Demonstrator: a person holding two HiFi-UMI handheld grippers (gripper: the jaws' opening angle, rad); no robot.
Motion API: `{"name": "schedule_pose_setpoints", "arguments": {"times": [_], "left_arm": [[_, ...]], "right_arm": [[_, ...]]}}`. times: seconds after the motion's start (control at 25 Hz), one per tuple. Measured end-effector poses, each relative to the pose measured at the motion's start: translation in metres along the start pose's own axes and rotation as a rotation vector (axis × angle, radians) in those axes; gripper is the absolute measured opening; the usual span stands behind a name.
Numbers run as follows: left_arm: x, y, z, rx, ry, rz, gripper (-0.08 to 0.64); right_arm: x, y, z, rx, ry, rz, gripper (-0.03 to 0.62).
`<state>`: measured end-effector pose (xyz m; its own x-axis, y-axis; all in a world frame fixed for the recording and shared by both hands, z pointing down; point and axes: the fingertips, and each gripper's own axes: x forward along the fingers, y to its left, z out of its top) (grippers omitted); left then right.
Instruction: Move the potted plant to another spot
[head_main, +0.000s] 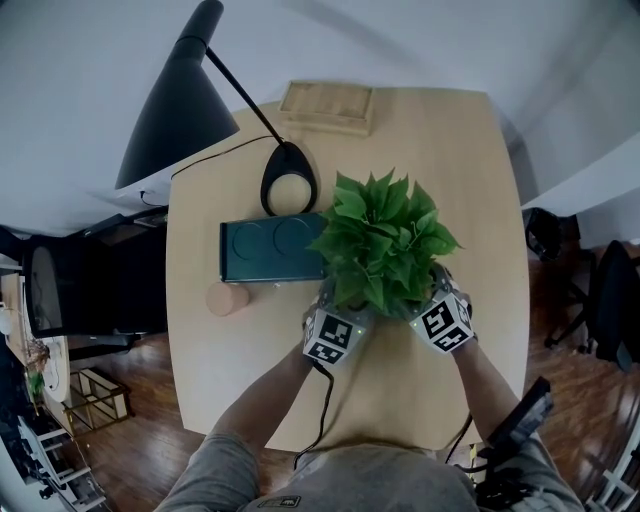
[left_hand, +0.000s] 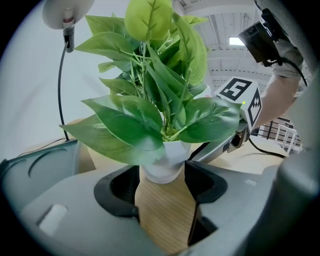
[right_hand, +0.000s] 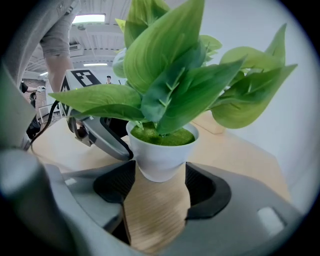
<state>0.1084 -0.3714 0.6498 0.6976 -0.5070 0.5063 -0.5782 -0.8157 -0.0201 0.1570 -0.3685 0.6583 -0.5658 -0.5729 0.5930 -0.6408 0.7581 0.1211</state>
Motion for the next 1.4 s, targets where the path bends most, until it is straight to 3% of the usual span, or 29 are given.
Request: {"name": "schedule_pose_setpoints", "arguments": {"times": [0.28,0.6,0.88,1.04,1.4], "left_arm": [[-0.017,-0.002,-0.009,-0.027,0.014,0.021,0.275],[-0.069,-0.018,0.013,-0.073,-0.051,0.091,0.158],[-0.129,-0.049,0.021,-0.149,-0.112,0.168,0.003],[-0.16,-0.076,0.017,-0.191,-0.146,0.177,0.003],[-0.224,-0.119,0.004,-0.268,-0.21,0.171,0.003]], "right_arm": [[-0.018,0.008,-0.009,0.043,0.0,-0.024,0.331],[-0.066,0.03,0.01,0.146,-0.082,-0.071,0.311],[-0.117,0.085,0.042,0.177,-0.2,-0.039,0.168],[-0.135,0.125,0.046,0.219,-0.229,0.011,0.092],[-0.16,0.21,0.07,0.18,-0.268,0.068,0.026]]}}
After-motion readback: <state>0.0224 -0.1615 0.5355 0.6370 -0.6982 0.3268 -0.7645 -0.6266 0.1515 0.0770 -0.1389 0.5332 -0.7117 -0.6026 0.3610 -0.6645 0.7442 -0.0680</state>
